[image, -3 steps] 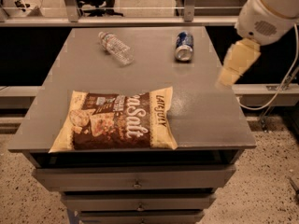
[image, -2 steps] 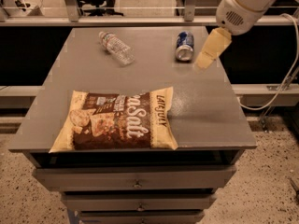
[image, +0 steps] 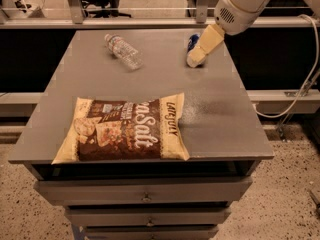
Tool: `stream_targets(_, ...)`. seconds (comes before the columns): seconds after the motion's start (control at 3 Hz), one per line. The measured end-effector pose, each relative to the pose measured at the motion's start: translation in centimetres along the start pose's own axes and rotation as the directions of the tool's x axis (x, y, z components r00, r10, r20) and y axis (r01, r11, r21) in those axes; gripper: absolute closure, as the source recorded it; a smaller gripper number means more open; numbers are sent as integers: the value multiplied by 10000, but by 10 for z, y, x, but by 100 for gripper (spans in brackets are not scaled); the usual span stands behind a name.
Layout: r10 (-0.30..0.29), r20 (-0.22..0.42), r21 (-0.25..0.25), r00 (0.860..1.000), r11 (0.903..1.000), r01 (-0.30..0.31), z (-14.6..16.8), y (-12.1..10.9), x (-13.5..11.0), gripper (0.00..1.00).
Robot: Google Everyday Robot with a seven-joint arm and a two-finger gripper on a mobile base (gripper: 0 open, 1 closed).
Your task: Place pepsi can upright
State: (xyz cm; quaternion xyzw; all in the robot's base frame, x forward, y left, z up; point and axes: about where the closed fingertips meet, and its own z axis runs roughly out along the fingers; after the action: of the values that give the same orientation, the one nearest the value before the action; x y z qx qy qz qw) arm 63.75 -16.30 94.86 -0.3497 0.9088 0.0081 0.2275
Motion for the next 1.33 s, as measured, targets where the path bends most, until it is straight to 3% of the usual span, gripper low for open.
stream_targets(0.33, 76, 25, -33, 10000, 10000, -76, 2, 0, -3, 0)
stream_targets(0.67, 1117, 233, -314, 9935, 9933, -1109, 25, -3, -36, 0)
stream_targets(1.0, 2552, 112, -507, 9668, 9658, -2543, 55, -8, -76, 0)
stream_targets(1.33, 3862, -139, -181, 9223, 9221, -3864, 87, -13, -105, 0)
